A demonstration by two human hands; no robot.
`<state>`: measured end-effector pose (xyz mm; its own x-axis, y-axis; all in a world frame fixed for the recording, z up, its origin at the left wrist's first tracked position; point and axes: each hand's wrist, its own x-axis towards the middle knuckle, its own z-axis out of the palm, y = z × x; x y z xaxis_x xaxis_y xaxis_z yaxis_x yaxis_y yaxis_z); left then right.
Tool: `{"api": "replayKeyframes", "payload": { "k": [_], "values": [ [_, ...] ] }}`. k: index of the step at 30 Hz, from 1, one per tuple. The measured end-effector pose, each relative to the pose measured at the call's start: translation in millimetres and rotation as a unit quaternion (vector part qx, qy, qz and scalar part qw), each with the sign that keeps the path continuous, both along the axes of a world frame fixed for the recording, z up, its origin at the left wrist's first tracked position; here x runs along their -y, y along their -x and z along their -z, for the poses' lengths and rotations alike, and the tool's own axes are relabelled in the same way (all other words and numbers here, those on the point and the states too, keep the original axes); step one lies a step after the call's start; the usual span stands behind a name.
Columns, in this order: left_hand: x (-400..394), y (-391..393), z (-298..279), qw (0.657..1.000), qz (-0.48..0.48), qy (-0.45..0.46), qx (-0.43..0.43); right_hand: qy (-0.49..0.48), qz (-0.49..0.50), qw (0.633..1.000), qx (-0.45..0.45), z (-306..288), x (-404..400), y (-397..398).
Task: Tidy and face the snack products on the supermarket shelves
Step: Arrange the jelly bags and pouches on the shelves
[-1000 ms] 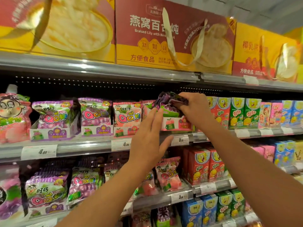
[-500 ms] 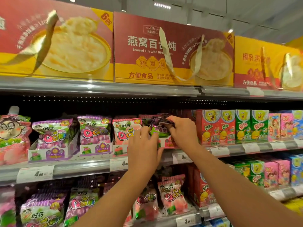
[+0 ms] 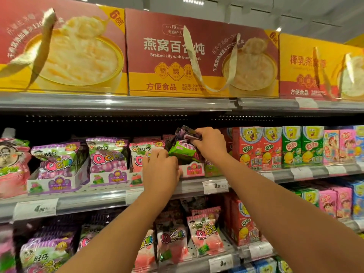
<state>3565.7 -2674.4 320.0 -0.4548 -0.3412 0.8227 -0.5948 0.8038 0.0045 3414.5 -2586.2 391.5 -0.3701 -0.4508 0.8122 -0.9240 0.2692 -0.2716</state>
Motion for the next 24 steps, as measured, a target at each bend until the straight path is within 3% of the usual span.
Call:
{"api": "replayKeyframes", "payload": {
  "k": [8, 16, 21, 24],
  "values": [
    [1, 5, -13, 0.997, -0.042, -0.017, 0.066, 0.062, -0.028, 0.997, 0.040, -26, -32, 4],
    [4, -3, -5, 0.998, -0.030, 0.043, 0.045, 0.107, -0.063, 0.990, 0.059, -11, -110, 10],
    [7, -3, 1, 1.000, 0.016, 0.015, 0.016, 0.071, -0.131, 0.985, 0.091, 18, -149, 0],
    [5, -6, 5, 0.999, 0.050, 0.013, -0.010, 0.028, -0.123, 0.989, 0.079, 40, -168, -9]
  ]
}}
